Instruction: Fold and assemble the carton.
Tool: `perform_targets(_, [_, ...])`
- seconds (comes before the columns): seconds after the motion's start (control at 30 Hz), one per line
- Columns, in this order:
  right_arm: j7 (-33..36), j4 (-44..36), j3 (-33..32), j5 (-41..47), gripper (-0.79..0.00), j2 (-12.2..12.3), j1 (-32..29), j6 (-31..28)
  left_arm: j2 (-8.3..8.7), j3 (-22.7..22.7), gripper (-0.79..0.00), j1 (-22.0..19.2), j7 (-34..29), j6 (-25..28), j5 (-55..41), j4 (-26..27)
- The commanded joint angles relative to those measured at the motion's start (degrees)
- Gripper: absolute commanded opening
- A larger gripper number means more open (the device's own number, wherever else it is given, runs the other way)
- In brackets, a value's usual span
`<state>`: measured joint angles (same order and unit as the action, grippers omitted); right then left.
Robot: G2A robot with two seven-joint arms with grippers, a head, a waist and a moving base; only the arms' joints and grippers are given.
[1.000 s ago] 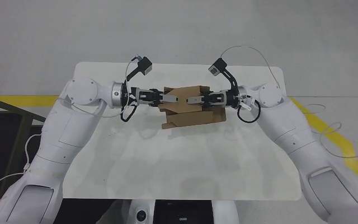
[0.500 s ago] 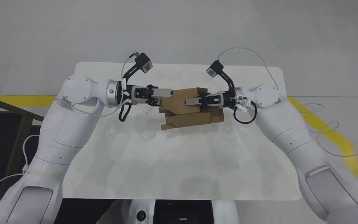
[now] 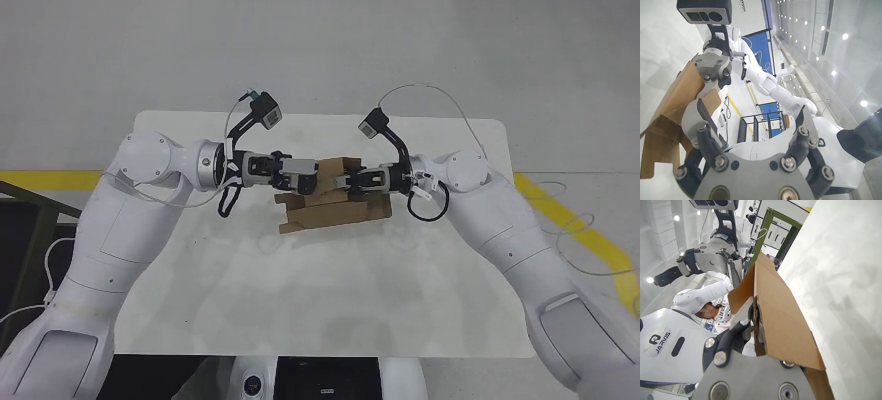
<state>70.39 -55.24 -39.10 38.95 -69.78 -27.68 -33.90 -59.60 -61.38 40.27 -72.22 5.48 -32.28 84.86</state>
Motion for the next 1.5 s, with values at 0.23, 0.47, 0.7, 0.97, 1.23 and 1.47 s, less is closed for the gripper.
perform_targets(0.23, [-0.1,-0.4,-0.4,-0.4,-0.785,-0.4,-0.2,-0.1,-0.21,1.0,0.0,-0.5,0.6,0.6,2.5,0.7])
perform_targets(0.47, [-0.4,0.2,-1.5,-0.3,-0.785,-0.4,-0.7,-0.4,-0.19,0.3,0.0,-0.4,1.2,0.6,2.2,1.5])
perform_targets(0.7, [-0.4,0.1,-3.2,-0.2,-0.785,0.1,-1.5,-0.4,0.37,-2.4,0.0,0.8,1.6,0.7,2.4,0.9])
perform_targets(0.97, [0.1,-0.9,-4.9,-0.8,-0.785,0.7,-2.3,0.1,1.05,-4.3,0.0,2.0,4.5,1.3,8.0,0.0])
perform_targets(1.23, [1.0,-3.0,-4.5,-1.1,-0.785,0.6,-3.1,1.0,1.23,-4.9,0.0,2.0,6.5,1.7,10.5,-1.1])
perform_targets(1.47, [1.2,-4.2,-3.7,-1.0,-0.785,0.1,-3.0,1.2,1.1,-4.9,0.0,1.5,6.2,1.5,8.6,-1.5])
